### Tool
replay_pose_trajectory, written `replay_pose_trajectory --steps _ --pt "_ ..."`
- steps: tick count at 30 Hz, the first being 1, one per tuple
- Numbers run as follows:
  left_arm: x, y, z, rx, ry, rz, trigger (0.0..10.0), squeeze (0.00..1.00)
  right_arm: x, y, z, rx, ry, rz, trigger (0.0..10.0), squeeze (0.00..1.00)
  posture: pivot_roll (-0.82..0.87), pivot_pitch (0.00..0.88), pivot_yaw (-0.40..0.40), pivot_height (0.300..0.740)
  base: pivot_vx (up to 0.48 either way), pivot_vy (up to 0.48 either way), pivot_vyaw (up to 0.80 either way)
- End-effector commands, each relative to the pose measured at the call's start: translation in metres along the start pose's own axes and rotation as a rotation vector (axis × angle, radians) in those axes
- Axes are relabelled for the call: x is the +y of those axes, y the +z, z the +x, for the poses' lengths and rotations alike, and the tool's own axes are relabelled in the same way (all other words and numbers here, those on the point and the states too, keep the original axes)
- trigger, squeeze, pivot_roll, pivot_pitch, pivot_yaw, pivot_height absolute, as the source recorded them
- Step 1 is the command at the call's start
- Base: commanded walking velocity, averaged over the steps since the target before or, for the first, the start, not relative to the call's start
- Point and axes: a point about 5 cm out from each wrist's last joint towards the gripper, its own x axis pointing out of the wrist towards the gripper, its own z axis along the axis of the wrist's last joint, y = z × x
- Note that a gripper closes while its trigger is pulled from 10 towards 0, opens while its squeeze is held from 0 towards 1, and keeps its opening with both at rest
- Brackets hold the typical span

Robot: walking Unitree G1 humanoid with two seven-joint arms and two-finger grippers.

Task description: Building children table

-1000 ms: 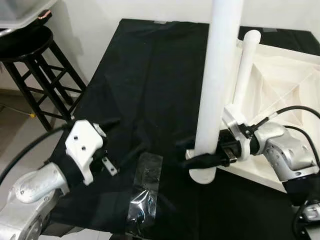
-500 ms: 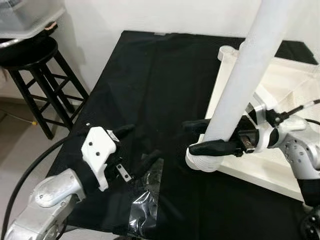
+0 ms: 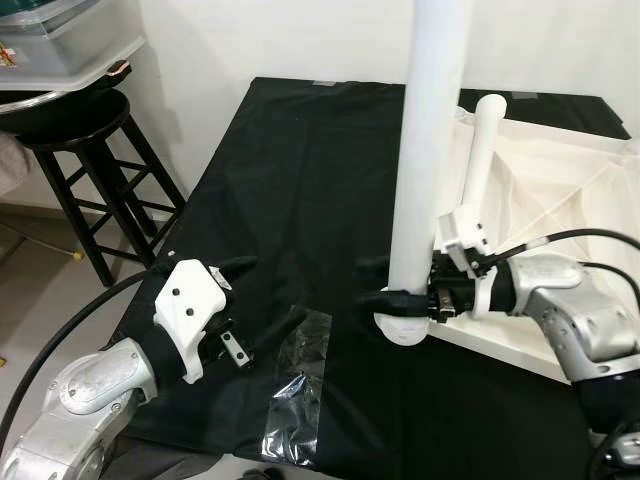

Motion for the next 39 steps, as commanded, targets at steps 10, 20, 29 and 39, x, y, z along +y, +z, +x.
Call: replay_pose_trajectory --steps 10,20,29,39 --pt "0.007 0.002 -0.014 0.033 0.062 0.032 10.0 0.0 0.002 -0.001 0.008 -0.068 0.04 0.023 10.0 0.0 0.03 0.189 0.009 0.74 0.0 0.0 0.0" --pt "0.0 -0.013 -0.009 0.069 0.146 -0.125 10.0 0.0 0.022 0.032 0.002 -0.192 0.17 0.015 10.0 0.0 -0.03 0.263 0.02 0.74 0.0 -0.238 0.0" --pt "-0.008 -0.015 0.005 0.056 0.145 -0.168 10.0 0.0 0.027 0.039 0.019 -0.221 0.197 -0.033 10.0 0.0 -0.03 0.267 0.044 0.74 0.0 -0.158 0.0" --pt "-0.009 -0.014 0.002 0.067 0.171 -0.149 10.0 0.0 0.013 0.027 0.057 -0.132 0.14 -0.091 10.0 0.0 -0.02 0.28 0.016 0.74 0.0 0.0 0.0"
